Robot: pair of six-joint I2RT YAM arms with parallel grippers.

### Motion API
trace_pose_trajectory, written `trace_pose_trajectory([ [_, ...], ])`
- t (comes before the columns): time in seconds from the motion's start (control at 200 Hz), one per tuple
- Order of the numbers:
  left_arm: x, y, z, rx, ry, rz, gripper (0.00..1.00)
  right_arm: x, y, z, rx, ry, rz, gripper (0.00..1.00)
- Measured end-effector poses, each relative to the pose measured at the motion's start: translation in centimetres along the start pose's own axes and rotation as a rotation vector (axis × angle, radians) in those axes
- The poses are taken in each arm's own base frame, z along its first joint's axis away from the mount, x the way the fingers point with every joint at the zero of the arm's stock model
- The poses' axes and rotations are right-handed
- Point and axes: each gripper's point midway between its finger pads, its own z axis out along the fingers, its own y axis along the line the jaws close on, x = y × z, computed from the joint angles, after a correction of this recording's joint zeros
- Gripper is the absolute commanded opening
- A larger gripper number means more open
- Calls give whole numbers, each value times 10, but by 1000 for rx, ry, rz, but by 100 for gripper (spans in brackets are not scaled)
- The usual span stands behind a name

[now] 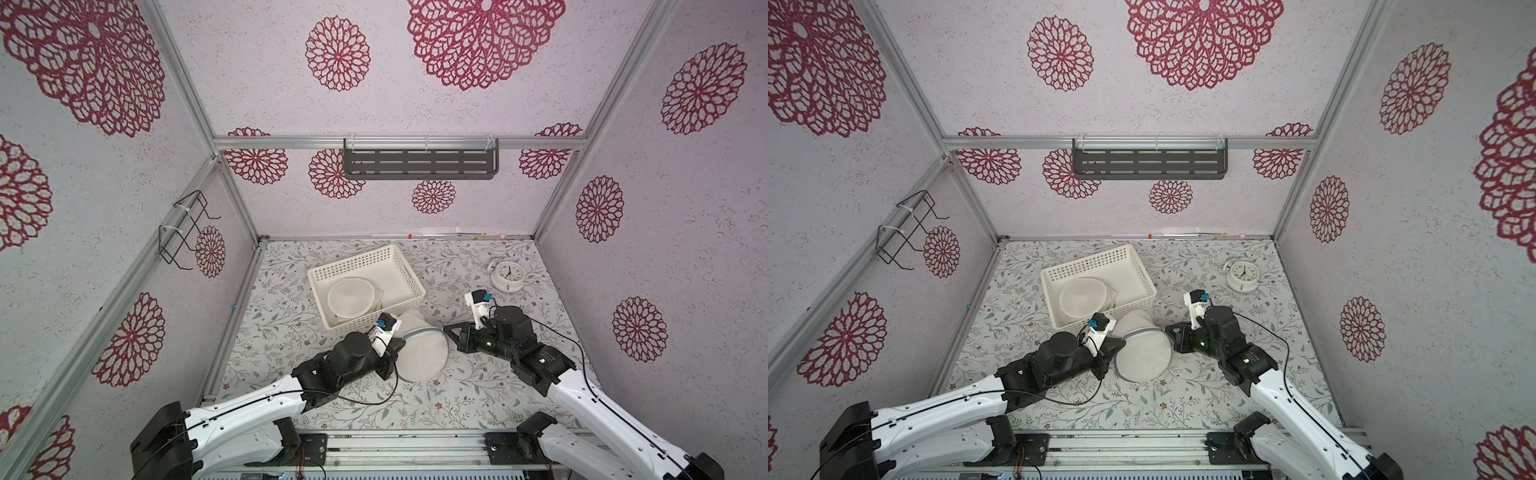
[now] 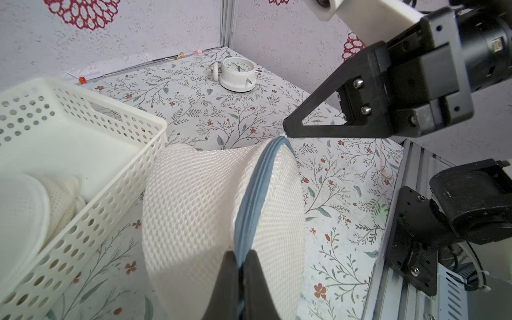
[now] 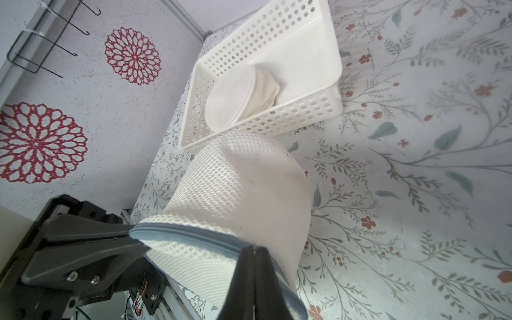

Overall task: Turn the laundry bag inside out
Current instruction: Zip the zipper on the laundry bag.

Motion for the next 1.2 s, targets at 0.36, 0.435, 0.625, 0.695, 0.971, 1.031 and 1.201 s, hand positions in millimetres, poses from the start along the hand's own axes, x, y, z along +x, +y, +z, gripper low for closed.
trace_pose_trajectory([
  [0.36,0,12,0,-73,12,9,75,-33,21,2,21,-1,-112,0],
  [0.435,-6,15,-6,-95,14,24,79,-32,25,5,28,17,-144,0],
  [0.625,-27,12,-16,-100,13,54,83,-16,37,22,27,86,-214,0],
  [0.695,-32,9,-16,-94,16,60,83,-8,41,29,23,115,-231,0],
  [0.971,-26,7,-12,-77,63,70,83,8,49,42,14,160,-259,0],
  [1.031,-24,7,-12,-71,70,67,83,8,50,42,13,156,-262,0],
  [1.201,-22,10,-12,-48,87,54,83,4,51,42,13,141,-264,0],
])
